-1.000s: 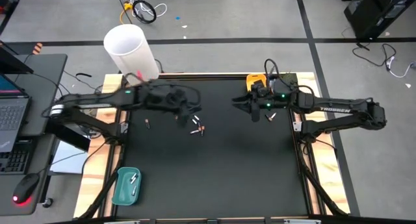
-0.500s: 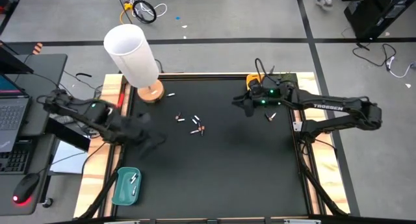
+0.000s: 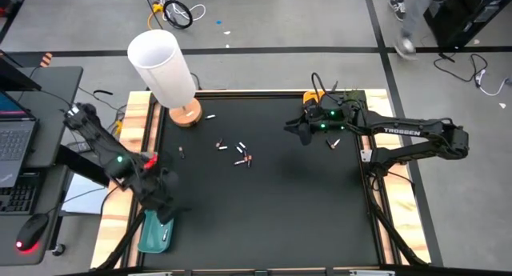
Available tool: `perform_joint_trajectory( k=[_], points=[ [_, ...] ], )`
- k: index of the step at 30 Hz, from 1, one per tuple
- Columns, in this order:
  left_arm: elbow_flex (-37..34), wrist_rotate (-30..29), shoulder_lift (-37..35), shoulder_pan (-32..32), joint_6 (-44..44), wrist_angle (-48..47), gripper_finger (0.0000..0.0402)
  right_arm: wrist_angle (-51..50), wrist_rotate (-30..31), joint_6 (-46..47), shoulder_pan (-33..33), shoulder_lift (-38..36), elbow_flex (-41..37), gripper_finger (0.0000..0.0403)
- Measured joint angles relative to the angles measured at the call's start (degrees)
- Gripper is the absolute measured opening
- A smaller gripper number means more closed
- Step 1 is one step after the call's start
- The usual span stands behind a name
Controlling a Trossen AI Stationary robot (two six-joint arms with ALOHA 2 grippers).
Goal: Sort batteries
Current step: Put the silver battery into the blue bin
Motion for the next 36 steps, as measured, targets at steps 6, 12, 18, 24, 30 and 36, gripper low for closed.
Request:
perform_joint_trajectory(
  k=[6,12,18,24,30,36],
  points=[
    [-8.4,-3.5,0.0,-9.6,-11.8,13.0,0.0044,0.0,-2.2,0.3,0.0,0.0,0.0,0.0152],
    [-12.6,-7.2,0.1,-20.1,-27.3,14.6,0.0044,0.0,-2.8,0.4,0.0,0.0,0.0,0.0152],
    [-18.2,-8.1,0.1,-25.5,-37.0,15.4,0.0044,1.6,-2.8,0.8,0.0,0.0,0.0,0.0152],
    [-23.6,-7.6,0.9,-25.1,-37.2,16.8,0.0044,2.9,-2.7,2.5,0.0,0.0,0.0,0.0152],
    [-28.8,-8.7,1.4,-25.1,-36.8,20.2,0.0063,2.8,-2.7,3.8,-0.1,0.0,0.0,0.015],
    [-34.6,-9.4,1.3,-25.2,-35.3,31.0,0.0071,2.8,-2.7,6.0,-1.0,0.0,0.0,0.0144]
  ],
)
